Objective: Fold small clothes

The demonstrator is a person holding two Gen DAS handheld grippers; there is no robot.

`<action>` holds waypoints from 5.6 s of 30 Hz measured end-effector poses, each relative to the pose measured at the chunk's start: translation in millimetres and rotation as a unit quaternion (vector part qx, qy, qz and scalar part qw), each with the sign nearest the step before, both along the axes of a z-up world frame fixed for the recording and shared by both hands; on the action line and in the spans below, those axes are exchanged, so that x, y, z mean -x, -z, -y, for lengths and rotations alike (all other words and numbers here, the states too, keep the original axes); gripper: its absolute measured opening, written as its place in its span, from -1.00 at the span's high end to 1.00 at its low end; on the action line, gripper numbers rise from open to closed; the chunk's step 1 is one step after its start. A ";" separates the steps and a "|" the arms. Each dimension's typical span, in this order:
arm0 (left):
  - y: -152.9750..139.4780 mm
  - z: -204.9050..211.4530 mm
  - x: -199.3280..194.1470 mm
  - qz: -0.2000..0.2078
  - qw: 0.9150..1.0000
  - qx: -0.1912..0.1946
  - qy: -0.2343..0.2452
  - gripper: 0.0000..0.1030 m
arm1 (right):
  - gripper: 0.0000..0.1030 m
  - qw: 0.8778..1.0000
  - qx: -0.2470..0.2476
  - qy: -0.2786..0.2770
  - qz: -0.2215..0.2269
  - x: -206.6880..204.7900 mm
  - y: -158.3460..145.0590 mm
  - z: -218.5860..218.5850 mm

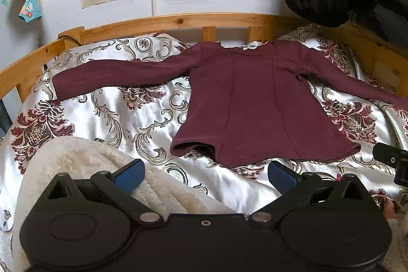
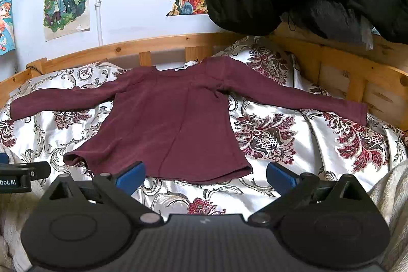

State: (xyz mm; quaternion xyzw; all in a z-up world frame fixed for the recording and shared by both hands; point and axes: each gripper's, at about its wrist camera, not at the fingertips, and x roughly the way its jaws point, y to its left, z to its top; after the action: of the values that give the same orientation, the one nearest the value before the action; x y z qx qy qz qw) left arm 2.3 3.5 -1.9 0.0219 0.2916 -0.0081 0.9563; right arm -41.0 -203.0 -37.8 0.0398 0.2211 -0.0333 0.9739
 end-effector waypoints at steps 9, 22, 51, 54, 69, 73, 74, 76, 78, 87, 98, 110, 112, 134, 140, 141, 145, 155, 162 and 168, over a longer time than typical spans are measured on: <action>0.0 -0.1 0.0 0.000 1.000 0.000 0.000 -0.99 | -0.99 1.000 0.000 0.000 -0.001 -0.1 0.3 0.0; 0.3 -0.3 -0.2 0.000 1.000 0.000 0.000 -0.99 | -0.99 1.000 -0.001 0.000 -0.002 -0.6 1.2 0.1; 1.1 0.1 -0.2 -0.002 1.000 -0.001 0.000 -0.99 | -0.99 1.000 -0.001 -0.001 -0.006 -2.0 2.7 0.0; 1.1 0.0 -0.3 -0.002 1.000 -0.001 0.000 -0.99 | -0.99 1.000 -0.001 -0.001 -0.006 -2.2 3.0 -0.3; 2.9 -1.0 -1.9 -0.006 1.000 -0.005 0.002 -0.99 | -0.99 0.999 -0.010 0.009 -0.048 -6.1 3.3 0.9; -3.7 5.4 -17.5 -0.023 1.000 -0.013 0.011 -0.99 | -0.99 0.998 -0.004 0.002 -0.069 -15.1 -4.1 6.7; -6.4 8.5 -24.7 -0.029 0.999 -0.019 0.017 -0.99 | -0.99 0.998 -0.007 0.001 -0.068 -19.7 -8.7 12.4; -13.7 15.8 -40.6 -0.033 0.998 -0.033 0.031 -0.99 | -0.99 0.998 -0.031 0.008 -0.056 -27.9 -20.7 28.5; -22.5 23.5 -57.0 -0.024 0.998 -0.046 0.043 -0.99 | -0.99 0.996 -0.068 0.026 -0.043 -38.3 -33.4 51.9; -31.8 62.5 -163.8 -0.047 0.991 -0.084 0.097 -0.99 | -0.99 0.955 -0.219 0.198 0.025 -86.7 -43.7 186.2; 22.5 91.5 -250.4 0.085 0.982 -0.157 0.060 -0.99 | -0.99 0.869 -0.354 0.345 -0.030 -171.1 10.8 300.6; 25.1 77.2 -254.2 0.016 0.994 -0.064 0.084 -0.99 | -1.00 0.845 -0.286 0.449 -0.055 -222.1 42.4 317.1; 26.6 75.3 -255.3 0.009 0.995 -0.061 0.084 -0.99 | -0.99 0.844 -0.274 0.457 -0.064 -230.3 48.8 320.0; -6.0 35.3 -261.3 -0.035 0.999 0.029 0.015 -0.99 | 0.75 0.859 -0.188 0.470 0.073 -253.2 13.9 265.3; -15.5 13.3 -254.2 -0.002 0.999 0.050 -0.019 -0.99 | 0.75 0.927 -0.039 0.345 0.143 -278.5 -18.6 178.7; -15.6 10.1 -254.4 0.000 0.998 0.053 -0.024 -0.99 | 0.75 0.935 -0.008 0.317 0.158 -282.4 -21.9 162.8; -15.4 -5.8 -259.2 0.000 0.995 0.084 -0.051 -0.99 | 0.75 0.956 0.108 0.192 0.194 -296.0 -23.2 106.6; -14.8 -20.9 -264.6 0.031 0.989 0.104 -0.101 -0.99 | 0.76 0.952 0.235 -0.089 0.174 -293.0 20.4 4.6; -11.9 -23.6 -266.0 0.042 0.987 0.112 -0.107 -0.99 | 0.76 0.920 0.288 -0.224 0.145 -270.9 51.7 -40.4; 1.8 -29.0 -280.4 0.020 0.987 0.109 -0.117 -0.99 | 0.50 0.900 0.301 -0.296 0.109 -237.2 74.3 -68.2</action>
State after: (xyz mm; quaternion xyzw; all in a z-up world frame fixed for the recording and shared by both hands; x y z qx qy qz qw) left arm 282.7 32.5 -3.7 -0.1164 0.2703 0.0727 0.9529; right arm 196.2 -134.8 -112.1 -0.3188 0.0941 0.1958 0.9226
